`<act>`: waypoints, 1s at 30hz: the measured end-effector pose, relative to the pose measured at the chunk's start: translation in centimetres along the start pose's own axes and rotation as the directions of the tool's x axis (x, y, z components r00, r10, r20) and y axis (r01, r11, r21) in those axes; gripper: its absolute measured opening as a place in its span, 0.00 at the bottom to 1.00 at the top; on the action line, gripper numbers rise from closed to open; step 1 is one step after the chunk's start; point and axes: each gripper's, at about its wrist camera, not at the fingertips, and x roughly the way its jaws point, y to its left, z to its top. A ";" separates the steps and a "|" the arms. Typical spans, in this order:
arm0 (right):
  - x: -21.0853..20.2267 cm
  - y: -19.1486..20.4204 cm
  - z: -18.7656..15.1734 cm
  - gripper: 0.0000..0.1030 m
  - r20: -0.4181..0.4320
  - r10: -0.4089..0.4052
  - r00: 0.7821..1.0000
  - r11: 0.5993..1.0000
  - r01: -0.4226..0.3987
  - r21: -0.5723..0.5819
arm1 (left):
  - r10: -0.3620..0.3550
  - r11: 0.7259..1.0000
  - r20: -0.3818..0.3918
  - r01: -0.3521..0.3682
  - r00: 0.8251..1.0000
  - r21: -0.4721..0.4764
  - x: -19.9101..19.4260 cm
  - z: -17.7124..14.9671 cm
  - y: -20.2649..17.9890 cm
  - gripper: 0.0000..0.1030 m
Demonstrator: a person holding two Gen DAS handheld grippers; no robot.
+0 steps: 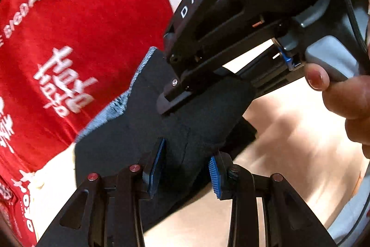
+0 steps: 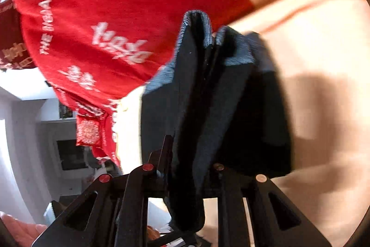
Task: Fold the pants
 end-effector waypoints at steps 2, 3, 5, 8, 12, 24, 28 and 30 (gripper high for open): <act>0.9 -1.2 0.2 0.20 -0.007 -0.032 0.999 0.999 0.032 -0.005 | 0.002 1.000 -0.036 -0.001 0.999 0.006 1.3 -0.4 -0.5 0.35; 1.3 -1.5 0.2 0.21 -0.008 -0.042 0.999 0.999 0.042 -0.007 | 0.007 1.000 -0.053 -0.006 0.999 0.009 1.6 -0.6 -0.4 0.40; 1.7 -2.0 0.1 0.23 -0.005 -0.061 0.998 0.998 0.061 -0.004 | -0.006 1.000 -0.088 0.006 0.996 0.006 2.0 -0.9 -0.5 0.56; 1.9 -2.2 -0.5 0.26 0.005 -0.080 0.997 0.997 0.080 0.009 | -0.009 1.000 -0.108 0.009 0.994 -0.001 1.1 -1.7 0.4 0.65; 1.8 -1.9 -1.3 0.29 0.017 -0.161 0.987 0.987 0.162 -0.024 | -0.032 0.998 -0.134 0.024 0.991 -0.062 -0.6 -2.6 3.1 0.65; 2.9 2.3 -3.4 0.49 0.109 -0.447 0.888 0.880 0.458 -0.125 | 0.040 0.881 -0.315 -0.182 0.948 -0.436 0.1 -6.9 16.5 0.66; 3.4 3.0 -4.6 0.65 0.134 -0.559 0.818 0.802 0.575 -0.161 | 0.043 0.868 -0.325 -0.196 0.945 -0.456 0.0 -8.0 18.2 0.66; 3.1 3.2 -5.1 0.65 0.139 -0.566 0.813 0.800 0.582 -0.146 | 0.020 0.854 -0.324 -0.185 0.946 -0.487 0.4 -8.2 19.3 0.66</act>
